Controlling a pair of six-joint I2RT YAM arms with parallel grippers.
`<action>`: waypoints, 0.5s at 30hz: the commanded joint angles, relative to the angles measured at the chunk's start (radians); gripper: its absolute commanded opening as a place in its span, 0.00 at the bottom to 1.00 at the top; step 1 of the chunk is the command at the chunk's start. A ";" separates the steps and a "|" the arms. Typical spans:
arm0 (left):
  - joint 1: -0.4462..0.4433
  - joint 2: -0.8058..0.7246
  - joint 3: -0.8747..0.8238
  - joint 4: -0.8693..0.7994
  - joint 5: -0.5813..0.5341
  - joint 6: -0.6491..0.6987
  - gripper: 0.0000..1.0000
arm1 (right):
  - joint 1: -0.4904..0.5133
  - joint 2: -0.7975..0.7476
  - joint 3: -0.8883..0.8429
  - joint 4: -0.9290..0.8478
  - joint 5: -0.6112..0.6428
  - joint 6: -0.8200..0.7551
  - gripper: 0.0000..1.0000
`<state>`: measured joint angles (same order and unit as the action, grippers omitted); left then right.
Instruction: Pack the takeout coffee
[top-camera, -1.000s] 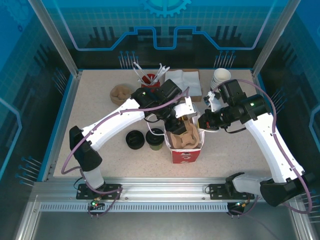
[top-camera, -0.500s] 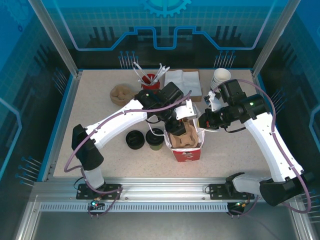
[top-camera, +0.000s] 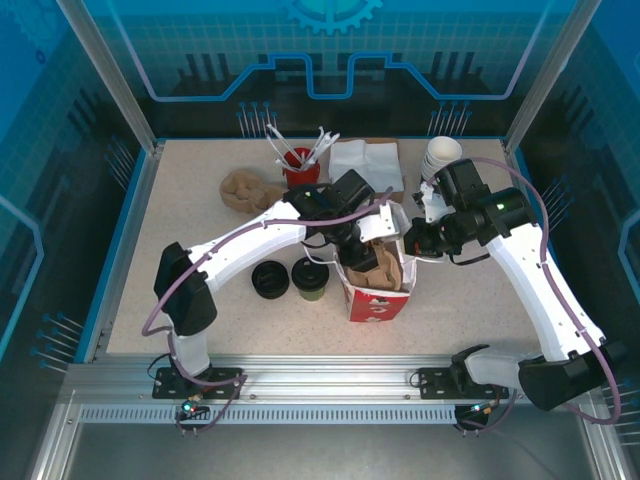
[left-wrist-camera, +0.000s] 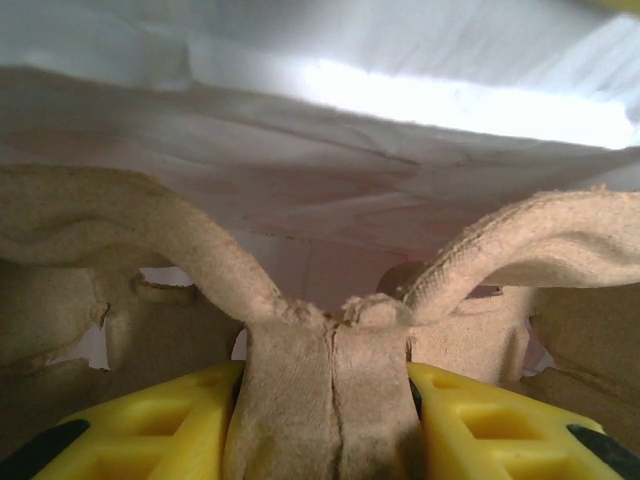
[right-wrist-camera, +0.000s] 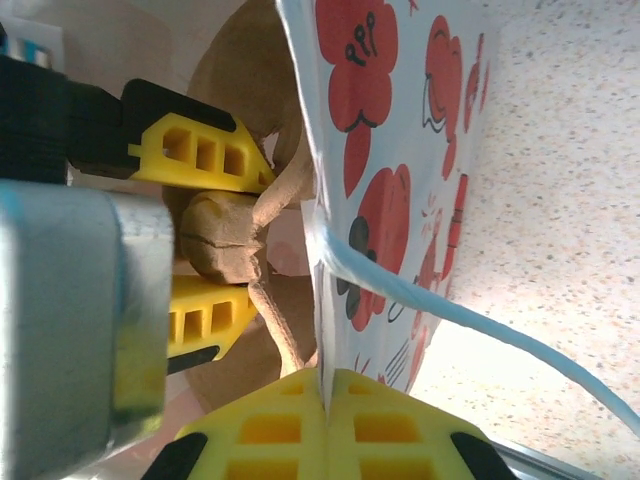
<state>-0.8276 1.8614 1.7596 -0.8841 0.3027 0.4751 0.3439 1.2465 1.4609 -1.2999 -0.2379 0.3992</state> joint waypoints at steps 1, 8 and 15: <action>-0.005 0.053 0.043 -0.012 -0.008 0.030 0.44 | -0.007 0.003 0.019 -0.036 0.056 -0.012 0.00; -0.013 0.095 0.071 -0.030 -0.028 0.033 0.44 | -0.002 -0.011 0.021 -0.032 0.090 -0.001 0.00; -0.025 0.108 0.064 -0.042 -0.034 0.051 0.44 | 0.003 -0.023 0.013 -0.030 0.118 -0.005 0.00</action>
<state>-0.8421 1.9446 1.8061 -0.8917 0.2798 0.4976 0.3443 1.2446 1.4609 -1.3167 -0.1539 0.3988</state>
